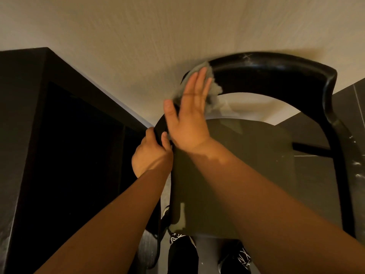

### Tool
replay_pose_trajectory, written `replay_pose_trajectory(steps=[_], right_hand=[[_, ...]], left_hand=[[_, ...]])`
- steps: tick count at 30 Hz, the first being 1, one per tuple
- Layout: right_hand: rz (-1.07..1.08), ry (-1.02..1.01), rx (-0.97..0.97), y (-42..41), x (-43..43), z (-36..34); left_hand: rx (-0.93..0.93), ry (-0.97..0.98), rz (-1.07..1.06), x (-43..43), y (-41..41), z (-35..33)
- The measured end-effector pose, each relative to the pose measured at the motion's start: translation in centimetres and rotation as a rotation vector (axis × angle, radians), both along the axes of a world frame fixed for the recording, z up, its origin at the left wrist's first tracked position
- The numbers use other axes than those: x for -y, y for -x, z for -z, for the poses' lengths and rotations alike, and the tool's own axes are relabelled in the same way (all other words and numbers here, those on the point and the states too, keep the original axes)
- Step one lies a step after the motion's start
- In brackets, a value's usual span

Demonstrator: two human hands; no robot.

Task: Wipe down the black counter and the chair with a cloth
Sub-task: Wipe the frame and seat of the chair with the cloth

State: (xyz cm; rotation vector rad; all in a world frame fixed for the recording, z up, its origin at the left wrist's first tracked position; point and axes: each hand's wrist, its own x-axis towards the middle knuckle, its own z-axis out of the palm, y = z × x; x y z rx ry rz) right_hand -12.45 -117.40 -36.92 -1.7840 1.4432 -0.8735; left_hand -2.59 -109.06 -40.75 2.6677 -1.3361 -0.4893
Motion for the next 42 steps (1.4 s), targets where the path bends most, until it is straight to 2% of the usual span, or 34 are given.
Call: replay_pose_trajectory(steps=[4, 9, 12, 14, 16, 20, 24, 27, 29, 31, 33, 36, 40, 42], right_hand=[[0.028, -0.027, 0.057, -0.8, -0.5, -0.1], [0.286, -0.166, 0.121, -0.5, 2.9, -1.6], [0.182, -0.224, 0.171, -1.7, 0.7, -1.4], [0.078, -0.341, 0.23, -2.8, -1.5, -1.9], [0.099, -0.433, 0.313, -3.4, -1.7, -2.7], [0.444, -0.619, 0.51, -3.1, 2.8, -4.8], [0.548, -0.69, 0.657, -1.3, 4.2, -4.1], [0.51, -0.688, 0.818, -1.1, 2.2, -2.1], [0.464, -0.709, 0.958, -1.4, 1.6, -0.9], [0.405, -0.757, 1.0, -1.9, 1.8, -0.2], [0.38, -0.767, 0.934, -2.1, 2.1, -0.4], [0.407, -0.72, 0.795, -0.2, 3.1, -0.5], [0.635, -0.773, 1.05, 3.7, 6.7, -0.2], [0.668, -0.778, 1.057, 3.8, 7.0, -0.5]], left_hand=[[-0.025, 0.0, -0.011, 0.0, -0.1, 0.2], [-0.007, -0.005, -0.018, 0.1, 0.1, -0.5], [-0.06, -0.039, -0.005, 0.4, -0.3, 0.0], [-0.056, -0.088, 0.039, 0.4, -0.9, 0.7], [-0.041, -0.103, 0.072, 0.3, -1.1, 1.2], [-0.173, 0.004, 0.0, 0.1, -0.6, -0.7], [-0.429, 0.103, 0.019, 1.4, -1.5, -2.9], [-0.509, 0.275, 0.147, 5.7, -1.7, -6.3], [-0.524, 0.308, 0.306, 9.5, -1.3, -8.4], [-0.504, 0.278, 0.47, 12.9, -0.4, -9.1], [-0.451, 0.231, 0.592, 15.4, 0.6, -8.8], [-0.478, 0.151, 0.617, 17.3, 2.3, -8.2], [-0.481, 0.054, 0.633, 18.3, 2.0, -8.3], [-0.39, 0.005, 0.694, 19.1, 2.3, -8.7]])
